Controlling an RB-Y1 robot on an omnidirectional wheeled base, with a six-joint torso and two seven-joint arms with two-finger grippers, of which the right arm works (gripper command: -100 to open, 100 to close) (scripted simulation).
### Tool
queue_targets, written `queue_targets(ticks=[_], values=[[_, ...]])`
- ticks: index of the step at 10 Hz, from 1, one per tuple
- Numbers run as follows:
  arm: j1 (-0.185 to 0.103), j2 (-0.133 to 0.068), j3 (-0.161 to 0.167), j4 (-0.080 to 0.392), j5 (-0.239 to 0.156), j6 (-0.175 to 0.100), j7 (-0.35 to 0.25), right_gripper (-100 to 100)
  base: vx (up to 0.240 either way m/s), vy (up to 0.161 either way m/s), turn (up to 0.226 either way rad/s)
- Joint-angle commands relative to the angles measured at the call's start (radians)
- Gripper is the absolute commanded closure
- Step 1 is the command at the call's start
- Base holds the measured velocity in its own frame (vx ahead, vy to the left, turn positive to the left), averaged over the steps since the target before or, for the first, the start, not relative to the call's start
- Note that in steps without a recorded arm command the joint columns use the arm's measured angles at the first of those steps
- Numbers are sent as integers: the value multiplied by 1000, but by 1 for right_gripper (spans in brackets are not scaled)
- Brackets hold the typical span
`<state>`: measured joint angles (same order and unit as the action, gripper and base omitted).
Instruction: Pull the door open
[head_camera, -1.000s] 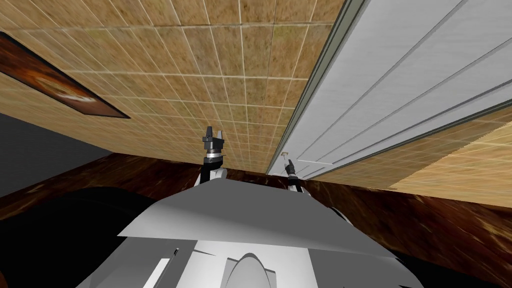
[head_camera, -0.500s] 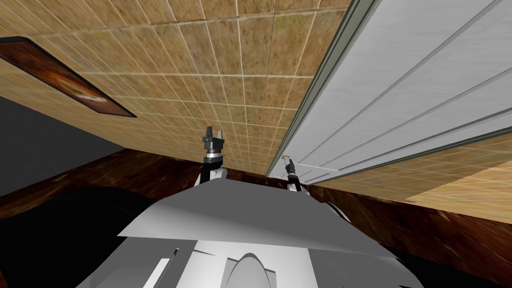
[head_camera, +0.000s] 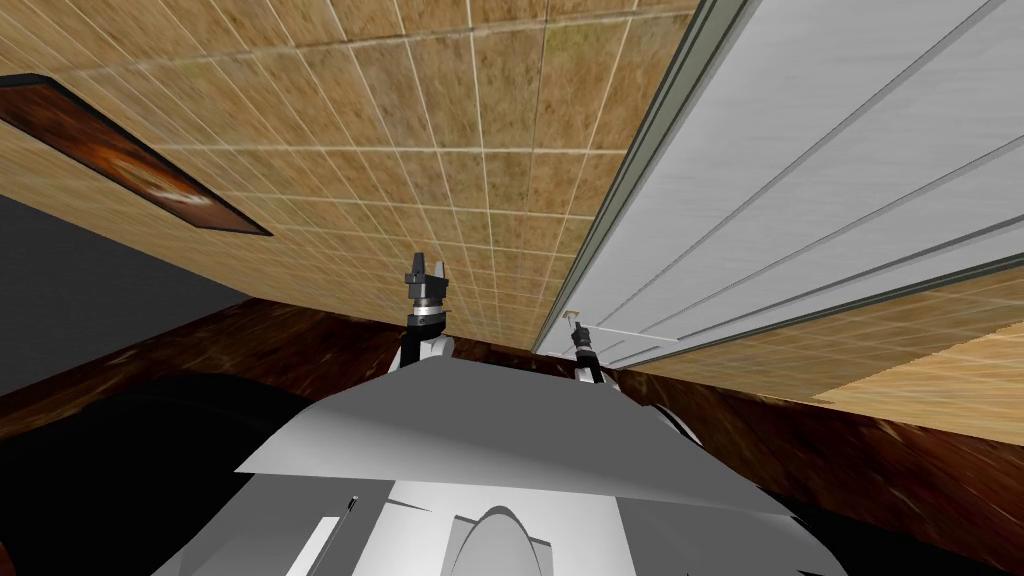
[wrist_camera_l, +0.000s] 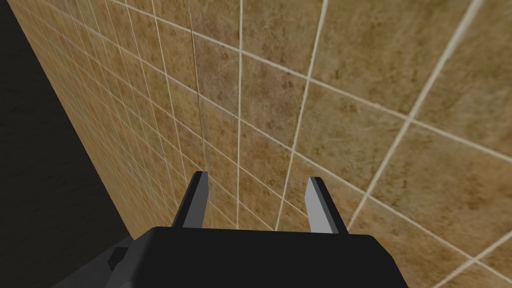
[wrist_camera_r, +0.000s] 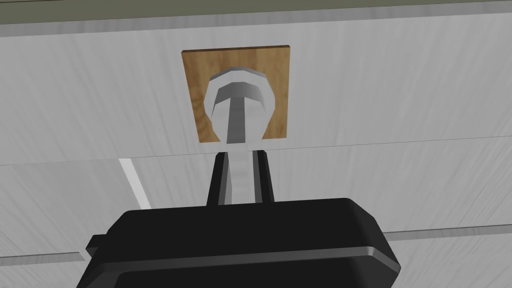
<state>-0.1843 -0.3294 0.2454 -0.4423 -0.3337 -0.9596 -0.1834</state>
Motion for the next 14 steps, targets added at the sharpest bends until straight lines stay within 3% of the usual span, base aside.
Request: queue_targets(ticks=[1, 2, 3, 5, 6, 7, 8, 10, 11, 12, 13, 14], values=[[-1, 2, 1, -1, 1, -2, 0, 100, 0, 0, 0], [-1, 2, 1, -1, 1, -2, 0, 100, 0, 0, 0], [15, -20, 12, 3, 1, -21, -22, 100, -99, 6, 190], [21, -27, 16, 4, 1, -28, -30, 100, -143, -6, 91], [41, -53, 31, 9, 2, -56, -59, 100, -136, -8, 212], [41, -53, 31, 22, 2, -56, -59, 100, -137, -15, 120], [62, -82, 48, 14, 3, -86, -91, 100, -195, -60, 262], [62, -82, 48, 14, 3, -86, -91, 100, -110, -33, 42], [83, -109, 64, 18, 4, -115, -122, 100, -103, -31, 191], [83, -109, 64, 18, 4, -115, -122, 100, -112, -47, 121], [99, -130, 76, 22, 5, -137, -145, 100, -168, -65, 178], [106, -139, 82, 23, 5, -146, -155, 100, -197, -100, 178]])
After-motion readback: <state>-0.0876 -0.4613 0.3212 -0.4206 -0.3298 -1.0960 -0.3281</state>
